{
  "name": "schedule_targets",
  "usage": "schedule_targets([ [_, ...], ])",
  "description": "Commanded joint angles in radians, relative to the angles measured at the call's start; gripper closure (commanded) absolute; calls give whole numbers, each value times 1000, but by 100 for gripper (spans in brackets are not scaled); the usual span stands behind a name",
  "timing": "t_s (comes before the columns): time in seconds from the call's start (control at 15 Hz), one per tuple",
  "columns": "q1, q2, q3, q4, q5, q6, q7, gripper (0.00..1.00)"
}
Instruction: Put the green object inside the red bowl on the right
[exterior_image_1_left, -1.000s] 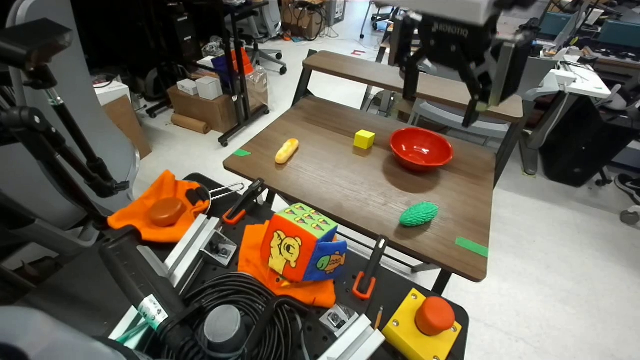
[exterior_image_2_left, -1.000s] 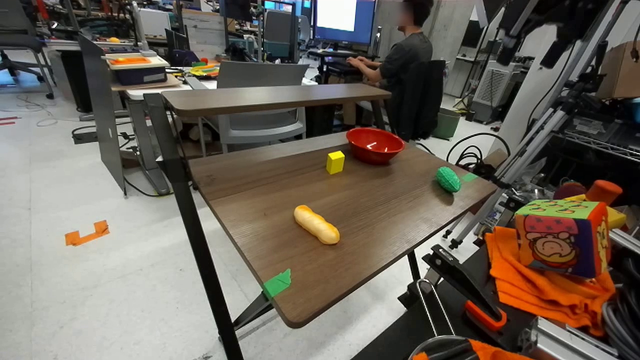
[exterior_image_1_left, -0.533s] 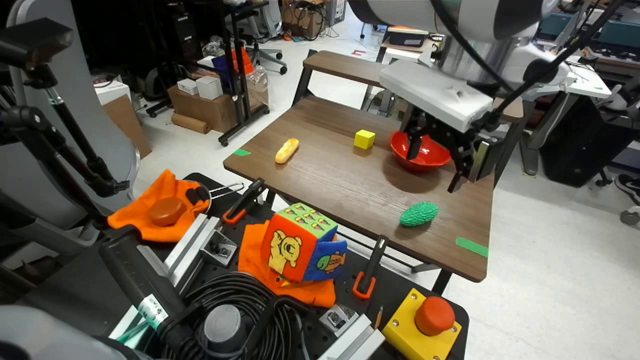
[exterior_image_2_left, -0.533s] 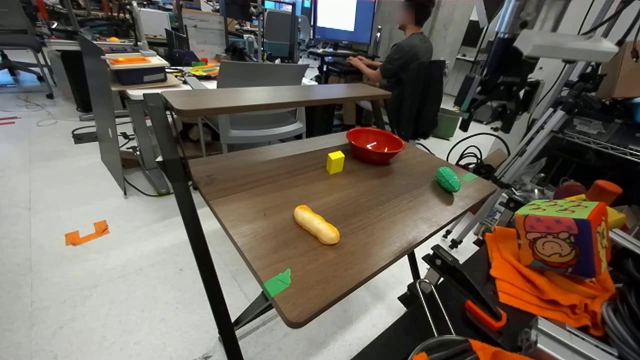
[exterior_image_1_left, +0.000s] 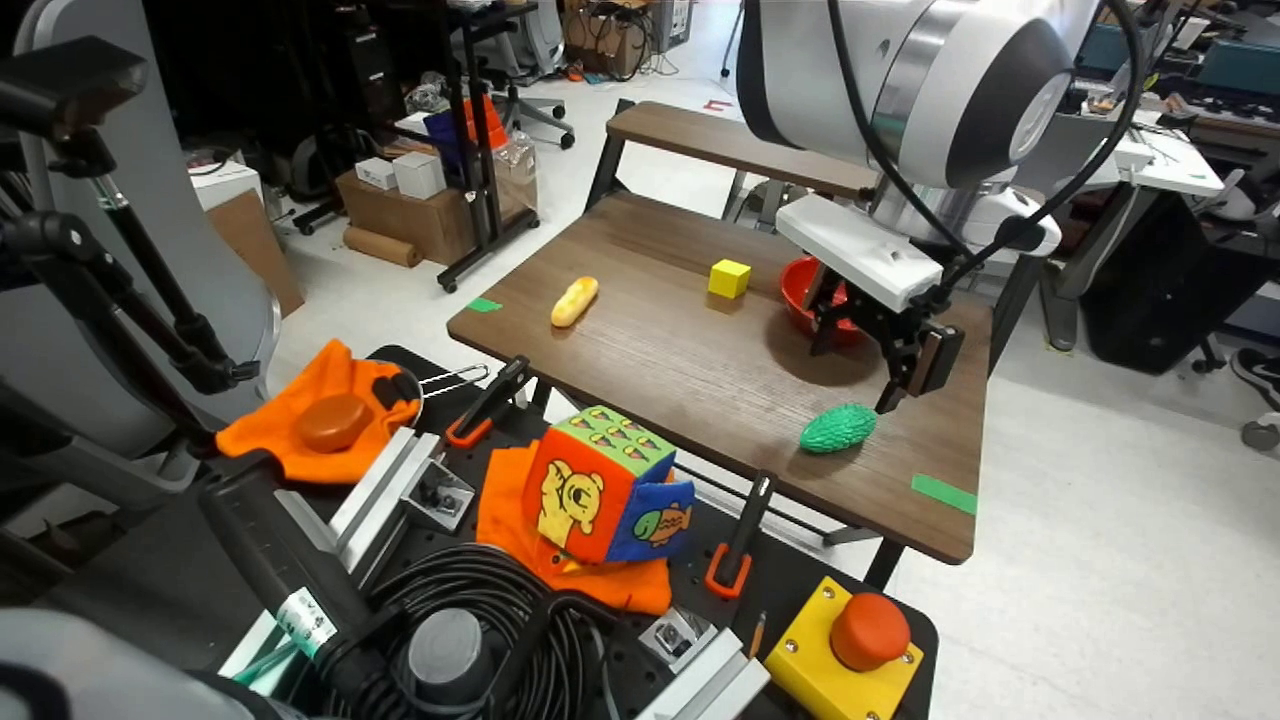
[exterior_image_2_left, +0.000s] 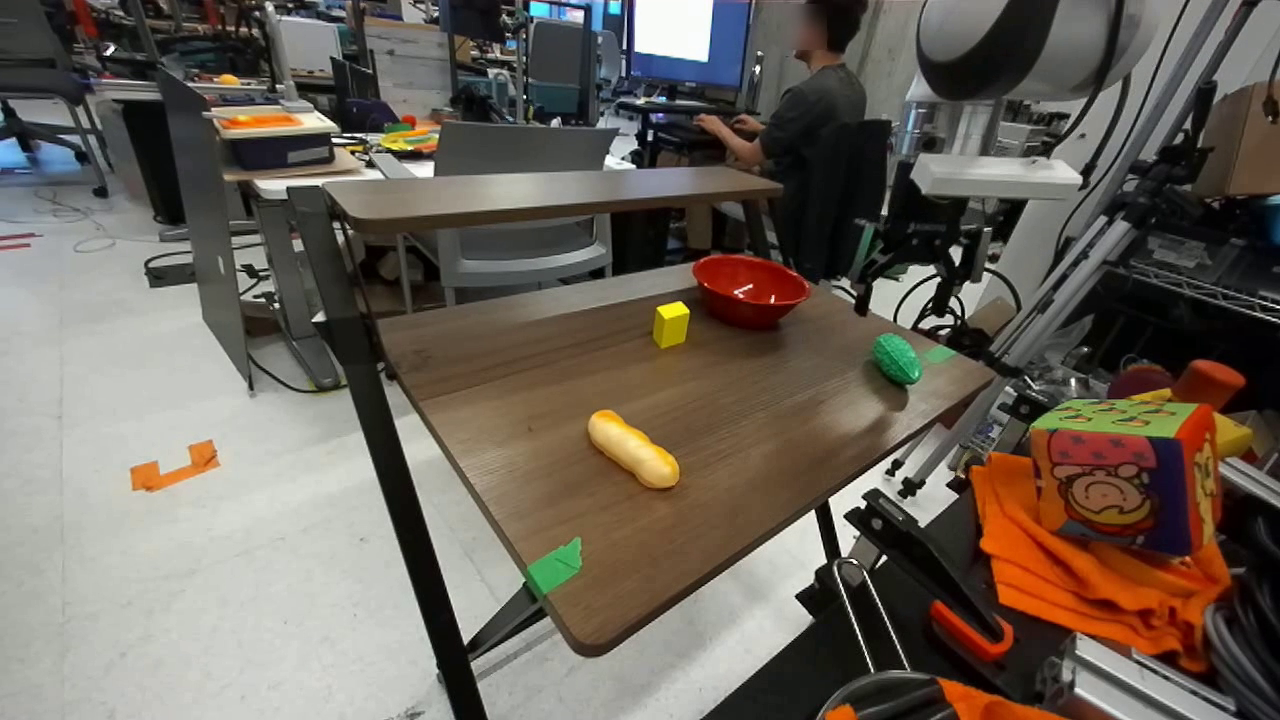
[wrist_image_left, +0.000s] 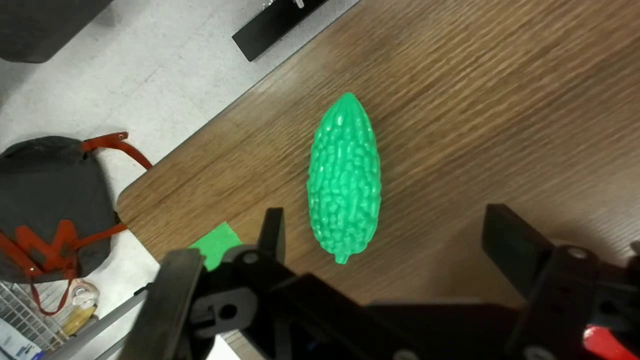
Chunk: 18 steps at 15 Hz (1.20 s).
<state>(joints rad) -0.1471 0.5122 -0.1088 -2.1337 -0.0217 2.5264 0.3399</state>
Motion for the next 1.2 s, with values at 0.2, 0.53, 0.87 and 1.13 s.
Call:
schedule_targets([
  [0.2, 90, 159, -48, 163, -6, -106, 26, 0],
  [0.53, 134, 226, -83, 230, -19, -184, 52, 0],
  [0.87, 148, 259, -94, 279, -21, -240, 64, 51],
  [1.13, 136, 204, -72, 251, -18, -242, 6, 76],
])
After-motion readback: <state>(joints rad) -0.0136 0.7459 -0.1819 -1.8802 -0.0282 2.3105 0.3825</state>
